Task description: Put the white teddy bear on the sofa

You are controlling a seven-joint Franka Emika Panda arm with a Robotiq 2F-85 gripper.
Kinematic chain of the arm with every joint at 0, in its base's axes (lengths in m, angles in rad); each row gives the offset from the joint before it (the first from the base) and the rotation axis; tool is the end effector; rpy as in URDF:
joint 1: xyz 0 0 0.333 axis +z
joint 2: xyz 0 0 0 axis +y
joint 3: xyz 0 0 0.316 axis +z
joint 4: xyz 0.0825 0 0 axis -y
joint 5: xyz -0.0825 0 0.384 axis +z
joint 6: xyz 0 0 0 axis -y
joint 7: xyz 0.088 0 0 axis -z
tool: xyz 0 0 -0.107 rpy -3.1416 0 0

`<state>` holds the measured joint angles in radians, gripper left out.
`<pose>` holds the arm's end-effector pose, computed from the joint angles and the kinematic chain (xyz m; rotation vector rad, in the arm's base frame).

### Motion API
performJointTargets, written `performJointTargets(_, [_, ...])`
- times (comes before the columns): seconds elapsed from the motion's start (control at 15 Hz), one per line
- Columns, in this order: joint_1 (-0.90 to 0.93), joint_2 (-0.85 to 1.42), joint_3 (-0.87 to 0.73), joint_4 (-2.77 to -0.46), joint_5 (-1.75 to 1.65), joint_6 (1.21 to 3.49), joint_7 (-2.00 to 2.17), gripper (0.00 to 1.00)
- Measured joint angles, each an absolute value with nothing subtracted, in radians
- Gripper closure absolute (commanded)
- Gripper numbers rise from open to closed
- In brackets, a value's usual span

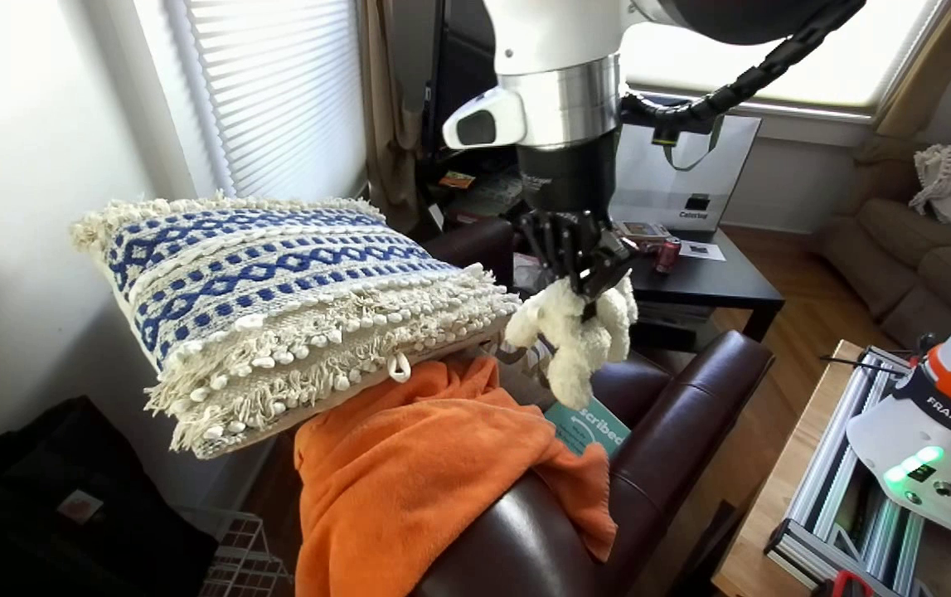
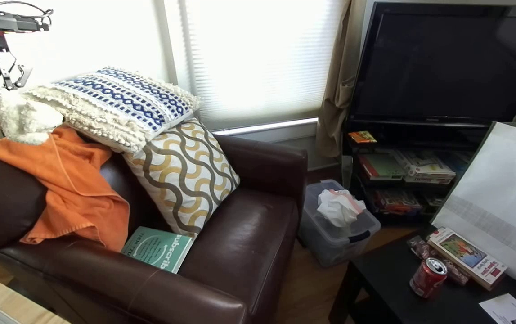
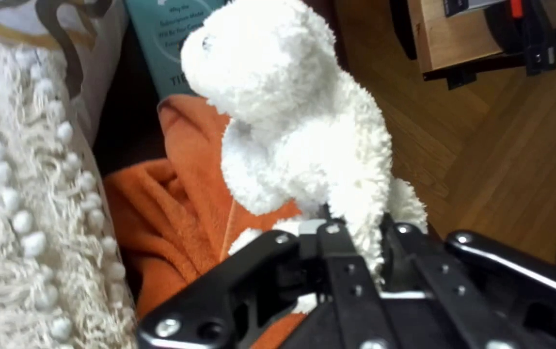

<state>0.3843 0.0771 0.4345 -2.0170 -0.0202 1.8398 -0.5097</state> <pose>0.3709 0.3901 0.3993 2.4256 1.9201 -0.3827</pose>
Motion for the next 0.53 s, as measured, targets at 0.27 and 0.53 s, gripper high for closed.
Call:
performJointTargets(0.27, [0.339, -0.089, 0.376, -2.2, 0.046, 1.841, -0.483, 0.86])
performJointTargets(0.53, [0.338, -0.118, 0.365, -2.228, 0.057, 1.848, -0.462, 0.96])
